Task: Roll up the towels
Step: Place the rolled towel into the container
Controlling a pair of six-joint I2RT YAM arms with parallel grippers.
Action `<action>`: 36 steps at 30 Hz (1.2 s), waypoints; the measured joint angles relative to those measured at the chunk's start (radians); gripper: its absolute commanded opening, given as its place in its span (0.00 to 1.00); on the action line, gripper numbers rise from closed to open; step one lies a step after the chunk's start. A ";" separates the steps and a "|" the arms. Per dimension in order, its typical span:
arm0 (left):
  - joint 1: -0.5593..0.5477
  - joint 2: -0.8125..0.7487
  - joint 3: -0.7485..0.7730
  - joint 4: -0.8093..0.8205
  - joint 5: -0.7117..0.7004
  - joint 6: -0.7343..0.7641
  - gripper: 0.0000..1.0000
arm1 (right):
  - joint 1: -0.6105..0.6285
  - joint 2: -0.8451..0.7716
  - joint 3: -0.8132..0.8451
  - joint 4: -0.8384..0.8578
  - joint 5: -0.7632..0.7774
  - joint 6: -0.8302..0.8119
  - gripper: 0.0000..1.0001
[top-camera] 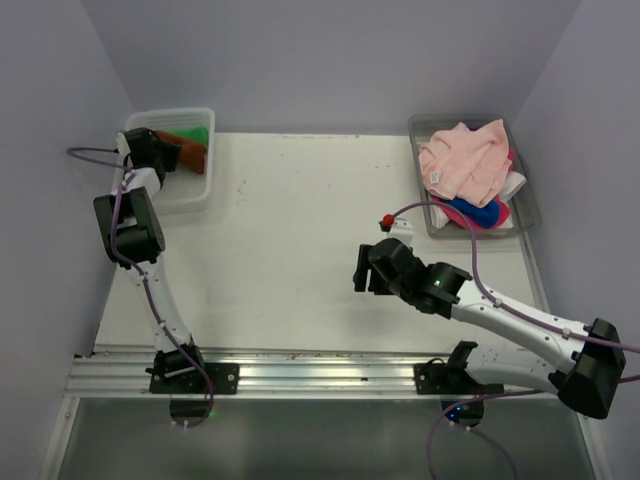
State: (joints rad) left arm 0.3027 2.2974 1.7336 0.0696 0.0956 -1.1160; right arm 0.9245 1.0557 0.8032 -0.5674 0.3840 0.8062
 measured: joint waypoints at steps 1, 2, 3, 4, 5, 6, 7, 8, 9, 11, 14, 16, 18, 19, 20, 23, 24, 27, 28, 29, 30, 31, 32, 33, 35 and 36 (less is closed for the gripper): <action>-0.005 0.014 0.007 0.007 0.000 -0.004 0.35 | 0.000 0.015 0.012 -0.001 0.000 -0.003 0.71; -0.008 0.027 0.011 0.017 -0.001 -0.011 0.36 | 0.000 0.028 0.023 -0.002 0.000 -0.005 0.71; -0.012 0.035 0.014 0.024 -0.005 -0.019 0.36 | 0.000 0.040 0.032 -0.002 0.000 -0.007 0.72; -0.016 0.041 0.015 0.034 -0.007 -0.027 0.38 | 0.000 0.052 0.039 -0.002 0.000 -0.010 0.71; -0.018 0.042 0.015 0.038 -0.007 -0.030 0.39 | 0.000 0.060 0.044 -0.002 0.000 -0.011 0.72; -0.020 0.044 0.015 0.044 -0.008 -0.037 0.40 | 0.000 0.070 0.049 -0.003 0.000 -0.014 0.72; -0.022 0.044 0.015 0.048 -0.011 -0.044 0.42 | 0.000 0.078 0.053 -0.004 0.000 -0.016 0.72; -0.023 0.044 0.015 0.050 -0.012 -0.048 0.46 | 0.000 0.085 0.056 -0.005 0.000 -0.018 0.72; -0.023 0.045 0.015 0.055 -0.014 -0.052 0.50 | 0.000 0.092 0.059 -0.006 0.000 -0.021 0.72; -0.023 0.050 0.015 0.063 -0.014 -0.060 0.62 | 0.000 0.103 0.066 -0.008 0.000 -0.025 0.72; -0.023 0.061 0.015 0.071 -0.014 -0.078 0.74 | 0.000 0.115 0.075 -0.009 0.000 -0.029 0.72; -0.023 0.064 0.013 0.072 -0.014 -0.083 0.78 | 0.000 0.122 0.082 -0.009 0.000 -0.030 0.72; -0.023 0.064 0.005 0.082 -0.014 -0.088 0.82 | 0.000 0.127 0.088 -0.009 -0.001 -0.032 0.72; -0.023 0.064 0.001 0.087 -0.014 -0.090 0.83 | 0.000 0.131 0.092 -0.008 -0.002 -0.032 0.72; -0.023 0.064 -0.002 0.089 -0.014 -0.093 0.87 | 0.000 0.135 0.095 -0.008 -0.003 -0.033 0.72; -0.023 0.064 -0.018 0.098 -0.014 -0.096 0.94 | 0.000 0.144 0.099 -0.008 -0.007 -0.033 0.72; -0.023 0.064 -0.023 0.100 -0.014 -0.095 0.95 | 0.000 0.146 0.100 -0.008 -0.008 -0.034 0.72; -0.023 0.061 -0.039 0.103 -0.013 -0.095 1.00 | 0.000 0.150 0.101 -0.008 -0.009 -0.036 0.72; -0.022 0.055 -0.048 0.109 -0.013 -0.096 1.00 | 0.000 0.150 0.101 -0.007 -0.009 -0.037 0.72; -0.022 0.047 -0.056 0.109 -0.013 -0.096 0.99 | 0.000 0.150 0.101 -0.005 -0.010 -0.037 0.72; -0.022 0.036 -0.067 0.107 -0.013 -0.096 1.00 | 0.000 0.150 0.101 -0.004 -0.011 -0.037 0.72; -0.022 0.023 -0.079 0.107 -0.013 -0.096 1.00 | 0.000 0.150 0.101 -0.003 -0.011 -0.037 0.72; -0.022 0.011 -0.091 0.106 -0.014 -0.096 1.00 | 0.000 0.150 0.101 -0.003 -0.012 -0.037 0.72; -0.022 -0.003 -0.103 0.103 -0.016 -0.096 1.00 | 0.000 0.150 0.101 -0.001 -0.012 -0.037 0.72; -0.022 -0.030 -0.125 0.102 -0.020 -0.095 1.00 | 0.000 0.147 0.101 -0.001 -0.013 -0.037 0.72; -0.022 -0.042 -0.134 0.101 -0.022 -0.095 1.00 | 0.000 0.145 0.101 -0.001 -0.013 -0.037 0.72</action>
State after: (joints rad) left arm 0.2810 2.2555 1.5997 0.1707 0.0738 -1.2110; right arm 0.9245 1.2011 0.9039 -0.5682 0.3710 0.7689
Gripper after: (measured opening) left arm 0.994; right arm 0.714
